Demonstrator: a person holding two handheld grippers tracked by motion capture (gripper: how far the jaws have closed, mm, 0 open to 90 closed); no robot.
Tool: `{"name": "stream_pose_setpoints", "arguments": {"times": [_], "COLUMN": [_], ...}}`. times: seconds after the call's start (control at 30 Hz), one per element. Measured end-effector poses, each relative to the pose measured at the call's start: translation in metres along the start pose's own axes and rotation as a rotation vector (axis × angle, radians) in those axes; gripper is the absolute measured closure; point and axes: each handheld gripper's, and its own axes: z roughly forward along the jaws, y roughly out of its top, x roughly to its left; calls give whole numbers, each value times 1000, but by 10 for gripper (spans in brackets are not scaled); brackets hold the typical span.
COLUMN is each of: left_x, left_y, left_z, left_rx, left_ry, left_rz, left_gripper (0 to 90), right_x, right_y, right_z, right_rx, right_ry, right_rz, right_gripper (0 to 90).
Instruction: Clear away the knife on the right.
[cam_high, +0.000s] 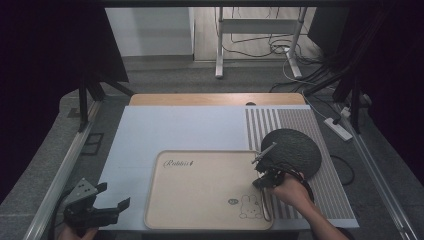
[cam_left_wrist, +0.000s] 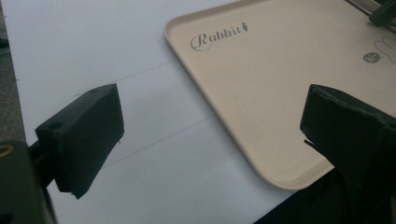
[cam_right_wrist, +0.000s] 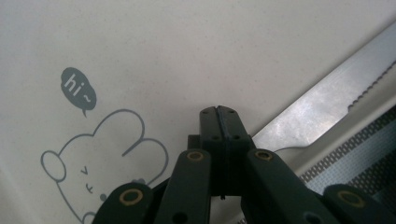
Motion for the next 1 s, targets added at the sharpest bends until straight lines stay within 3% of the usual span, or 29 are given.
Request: {"name": "stream_pose_setpoints", "arguments": {"times": [0.2, 0.37, 0.6, 1.0], "left_x": [0, 0, 0, 0], "left_y": [0, 0, 0, 0], "left_z": [0, 0, 0, 0], "left_rx": [1, 4, 3, 2], "left_ry": [-1, 0, -3, -3], "left_rz": [-1, 0, -2, 1], "left_gripper": [64, 64, 64, 65], "right_x": [-1, -3, 2, 6], "right_y": [1, 5, 9, 10], "right_z": [-1, -8, -3, -14], "right_rx": [8, -50, -48, -95], "right_ry": [0, 3, 1, -35], "right_rz": [-10, 6, 7, 0], "right_gripper": [897, 823, 714, 475]}}
